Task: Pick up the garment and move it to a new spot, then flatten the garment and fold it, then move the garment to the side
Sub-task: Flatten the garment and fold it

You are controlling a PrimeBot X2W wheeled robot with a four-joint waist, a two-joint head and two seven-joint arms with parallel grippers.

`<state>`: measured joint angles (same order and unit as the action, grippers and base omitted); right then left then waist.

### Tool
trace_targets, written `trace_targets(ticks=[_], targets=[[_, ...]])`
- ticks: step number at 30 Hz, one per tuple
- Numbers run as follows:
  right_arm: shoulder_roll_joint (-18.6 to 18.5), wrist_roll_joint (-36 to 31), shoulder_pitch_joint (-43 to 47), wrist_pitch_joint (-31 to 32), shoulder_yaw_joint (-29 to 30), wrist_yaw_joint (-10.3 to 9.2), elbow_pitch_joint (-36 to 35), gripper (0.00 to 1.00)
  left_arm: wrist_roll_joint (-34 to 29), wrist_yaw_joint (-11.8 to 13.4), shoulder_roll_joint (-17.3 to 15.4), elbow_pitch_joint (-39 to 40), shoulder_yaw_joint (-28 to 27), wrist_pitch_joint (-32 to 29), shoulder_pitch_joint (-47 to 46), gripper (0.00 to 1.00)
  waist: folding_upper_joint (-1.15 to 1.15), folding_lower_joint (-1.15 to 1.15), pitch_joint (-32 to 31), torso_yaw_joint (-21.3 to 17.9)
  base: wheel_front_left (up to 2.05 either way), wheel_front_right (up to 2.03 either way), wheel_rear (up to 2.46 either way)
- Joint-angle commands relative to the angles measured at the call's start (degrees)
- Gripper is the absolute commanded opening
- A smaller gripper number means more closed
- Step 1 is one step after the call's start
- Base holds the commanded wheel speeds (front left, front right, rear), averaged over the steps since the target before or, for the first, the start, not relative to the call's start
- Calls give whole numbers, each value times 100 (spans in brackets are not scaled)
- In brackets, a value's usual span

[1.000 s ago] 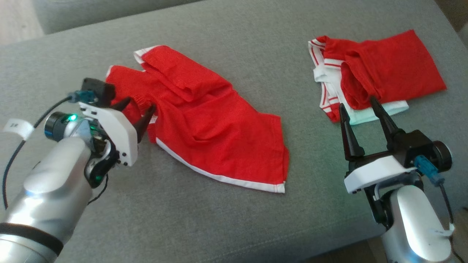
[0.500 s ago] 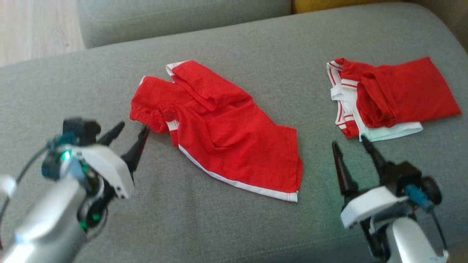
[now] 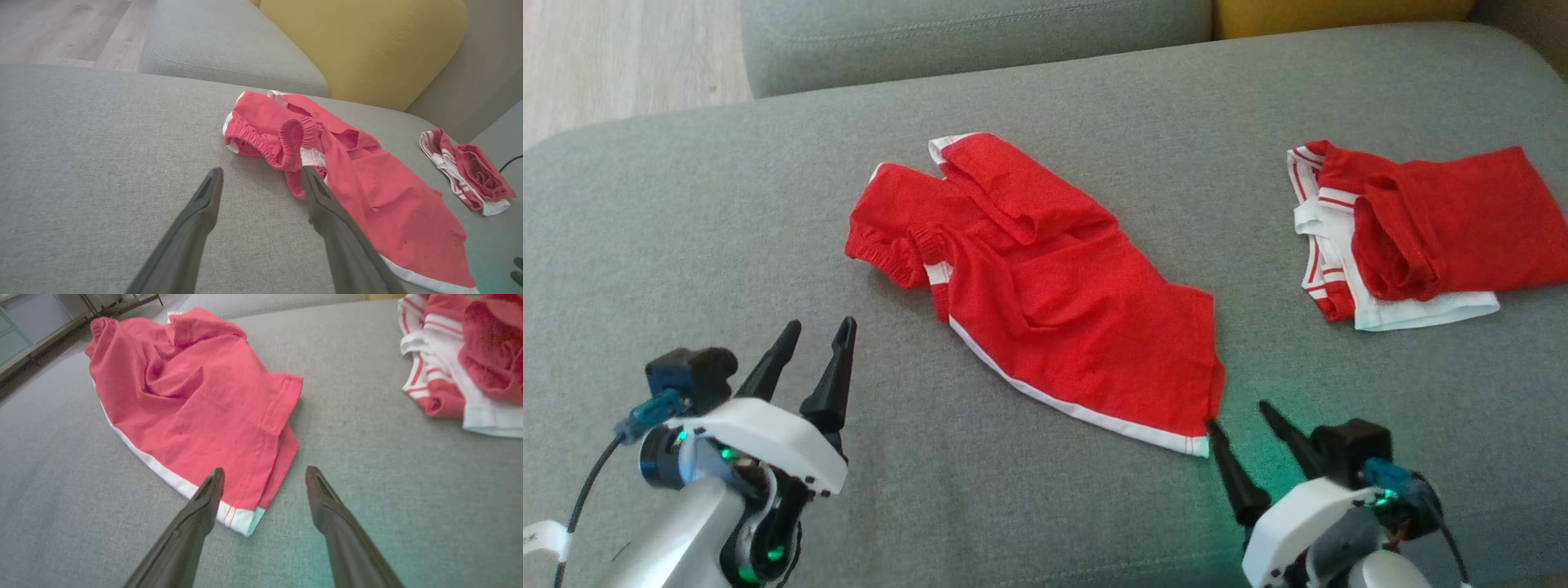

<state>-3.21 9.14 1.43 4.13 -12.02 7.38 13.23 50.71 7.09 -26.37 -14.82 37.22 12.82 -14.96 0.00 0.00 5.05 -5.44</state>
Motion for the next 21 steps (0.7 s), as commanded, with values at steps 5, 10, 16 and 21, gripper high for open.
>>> trace_targets(ticks=[5,10,16,21], targets=[[-89,109,-108,417,-348,11,-18,100,-111,18,-102,171,-283,110,-251,100,0,0,102,41,0,0,0],[-104,158,-156,689,-459,11,137,100,-175,-4,-62,120,-219,116,-323,100,0,0,156,45,0,0,0],[-69,297,-283,751,-527,11,324,100,-197,-30,-28,71,-172,113,-398,100,0,0,190,46,0,0,0],[-36,362,-394,694,-571,11,454,100,-210,-44,-20,39,-145,115,-429,100,0,0,225,59,0,0,0]])
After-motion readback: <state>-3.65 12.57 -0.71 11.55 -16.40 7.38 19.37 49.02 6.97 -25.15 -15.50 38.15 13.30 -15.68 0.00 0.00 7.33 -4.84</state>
